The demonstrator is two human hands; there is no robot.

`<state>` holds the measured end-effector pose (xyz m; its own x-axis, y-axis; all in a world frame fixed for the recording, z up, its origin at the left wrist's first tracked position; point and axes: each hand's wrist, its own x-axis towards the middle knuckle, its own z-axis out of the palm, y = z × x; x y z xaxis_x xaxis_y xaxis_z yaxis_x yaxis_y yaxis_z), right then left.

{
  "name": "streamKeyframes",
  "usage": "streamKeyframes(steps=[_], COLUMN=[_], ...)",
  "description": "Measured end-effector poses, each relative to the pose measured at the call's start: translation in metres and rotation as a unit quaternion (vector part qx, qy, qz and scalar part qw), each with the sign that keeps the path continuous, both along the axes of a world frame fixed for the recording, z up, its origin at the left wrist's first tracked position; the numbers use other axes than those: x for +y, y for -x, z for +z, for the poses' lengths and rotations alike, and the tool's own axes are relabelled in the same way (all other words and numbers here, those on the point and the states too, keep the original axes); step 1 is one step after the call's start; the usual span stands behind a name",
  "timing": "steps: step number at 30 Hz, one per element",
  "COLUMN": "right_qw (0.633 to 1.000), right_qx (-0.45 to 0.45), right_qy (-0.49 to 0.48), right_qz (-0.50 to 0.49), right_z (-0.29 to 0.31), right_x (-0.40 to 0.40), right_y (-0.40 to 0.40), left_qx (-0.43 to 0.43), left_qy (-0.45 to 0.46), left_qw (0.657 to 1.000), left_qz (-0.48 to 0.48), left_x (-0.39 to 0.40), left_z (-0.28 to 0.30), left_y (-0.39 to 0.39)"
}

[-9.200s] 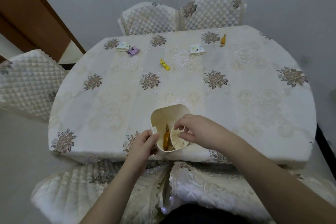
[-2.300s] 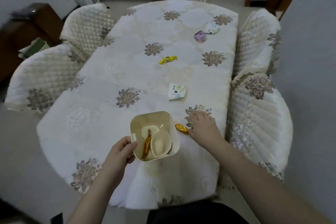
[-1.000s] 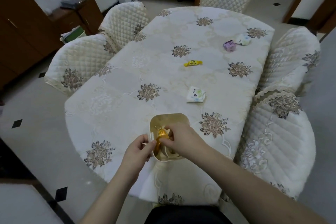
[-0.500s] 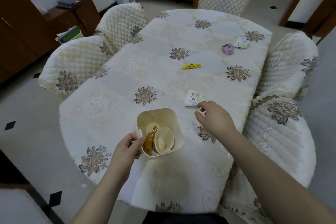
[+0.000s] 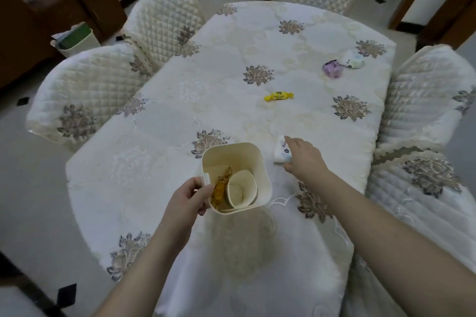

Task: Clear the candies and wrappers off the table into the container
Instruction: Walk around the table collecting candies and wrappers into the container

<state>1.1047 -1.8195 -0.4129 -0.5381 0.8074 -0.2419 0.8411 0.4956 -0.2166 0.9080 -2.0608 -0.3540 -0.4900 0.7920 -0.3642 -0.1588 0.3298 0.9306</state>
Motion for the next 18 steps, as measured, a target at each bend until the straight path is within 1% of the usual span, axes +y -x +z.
streamKeyframes(steps=[4,7,10,14,18], right_qw=[0.999,0.997,0.997,0.999,0.999], right_qx=[-0.044,-0.059,-0.053,-0.041,-0.001], right_qy=[0.017,0.036,0.038,0.001,0.002], right_qz=[-0.002,-0.015,-0.030,-0.031,-0.044], right_z=[-0.023,-0.035,-0.043,-0.045,-0.042], right_x=[0.019,0.028,0.033,0.032,0.023], right_y=[0.011,0.014,0.015,0.014,0.014], left_qx=[-0.002,-0.001,-0.004,0.007,0.002], left_qy=[0.007,0.010,0.015,0.020,0.024], left_qw=[1.000,1.000,1.000,0.999,0.999], left_qz=[-0.007,-0.011,-0.010,-0.029,-0.034], left_x=[0.012,0.016,0.019,0.020,0.021], left_z=[-0.005,-0.008,-0.009,-0.006,-0.005], left_y=[0.015,0.023,0.028,0.030,0.031])
